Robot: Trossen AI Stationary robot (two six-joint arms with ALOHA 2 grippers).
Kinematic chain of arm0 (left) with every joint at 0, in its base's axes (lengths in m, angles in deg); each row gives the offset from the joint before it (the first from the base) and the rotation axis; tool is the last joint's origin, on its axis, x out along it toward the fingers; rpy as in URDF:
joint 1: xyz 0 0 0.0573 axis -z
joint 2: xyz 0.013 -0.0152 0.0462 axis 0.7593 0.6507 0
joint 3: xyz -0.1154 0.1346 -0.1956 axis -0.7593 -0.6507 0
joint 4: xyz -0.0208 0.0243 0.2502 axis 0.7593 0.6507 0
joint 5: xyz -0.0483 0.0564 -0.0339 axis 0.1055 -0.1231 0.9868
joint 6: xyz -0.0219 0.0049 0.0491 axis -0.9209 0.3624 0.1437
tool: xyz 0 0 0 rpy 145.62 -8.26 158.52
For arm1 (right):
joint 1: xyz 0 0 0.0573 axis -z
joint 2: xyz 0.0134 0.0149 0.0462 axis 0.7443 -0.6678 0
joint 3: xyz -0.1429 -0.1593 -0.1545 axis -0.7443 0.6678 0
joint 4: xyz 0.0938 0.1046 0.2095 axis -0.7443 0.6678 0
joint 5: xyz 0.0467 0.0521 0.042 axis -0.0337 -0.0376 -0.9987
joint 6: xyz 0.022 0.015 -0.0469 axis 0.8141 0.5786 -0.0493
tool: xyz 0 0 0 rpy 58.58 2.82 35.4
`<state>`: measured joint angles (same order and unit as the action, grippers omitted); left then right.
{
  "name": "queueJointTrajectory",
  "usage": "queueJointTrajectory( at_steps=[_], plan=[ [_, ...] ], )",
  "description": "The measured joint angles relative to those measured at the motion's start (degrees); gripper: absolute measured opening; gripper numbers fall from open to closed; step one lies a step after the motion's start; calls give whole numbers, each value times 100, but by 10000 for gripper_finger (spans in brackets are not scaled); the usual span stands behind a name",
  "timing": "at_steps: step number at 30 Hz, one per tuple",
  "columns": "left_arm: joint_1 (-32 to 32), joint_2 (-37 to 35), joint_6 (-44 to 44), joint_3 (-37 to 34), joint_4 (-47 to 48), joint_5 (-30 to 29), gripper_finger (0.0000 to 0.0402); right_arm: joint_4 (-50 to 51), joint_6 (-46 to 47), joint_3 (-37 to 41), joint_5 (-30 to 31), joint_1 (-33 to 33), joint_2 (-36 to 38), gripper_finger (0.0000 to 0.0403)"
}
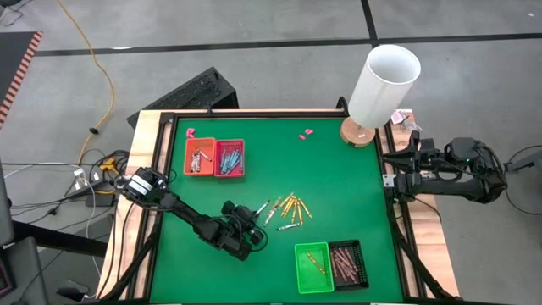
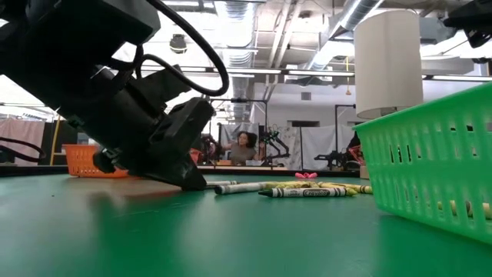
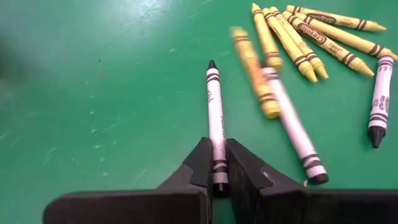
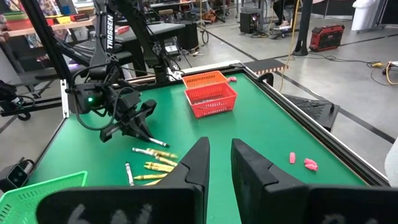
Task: Sort crayons
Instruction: Put the black crayon into the orange bin
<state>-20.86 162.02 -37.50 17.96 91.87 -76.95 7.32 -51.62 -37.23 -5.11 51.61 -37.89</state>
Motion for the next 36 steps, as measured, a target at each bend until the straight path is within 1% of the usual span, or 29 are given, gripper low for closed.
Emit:
queueJointTrajectory(
  at_steps=[5, 12, 16, 18, 22, 27, 32, 36],
  plan=[
    [1, 2, -233, -2, 6, -9, 17, 0, 0, 0, -2, 0, 0, 68],
    [51, -97, -670, -10, 24, -17, 14, 0, 1, 0, -2, 0, 0, 68],
    [61, -428, -655, -18, 122, 8, 13, 2, 2, 0, -2, 0, 0, 68],
    [68, -610, -502, -28, 135, -59, 13, 0, 2, 0, -2, 0, 0, 68],
    [64, -1070, -275, -17, 271, -368, 12, 2, 2, 0, -2, 0, 0, 68],
    [40, -1753, -162, -14, 902, -702, 12, 2, 2, 0, -2, 0, -2, 68],
    [-88, -2540, -378, -13, 2038, -993, 12, 0, 3, 0, -4, 0, -2, 68],
    [-257, -3098, -708, -13, 3086, -1028, 12, 2, 3, 0, -4, 0, -2, 68]
  ],
)
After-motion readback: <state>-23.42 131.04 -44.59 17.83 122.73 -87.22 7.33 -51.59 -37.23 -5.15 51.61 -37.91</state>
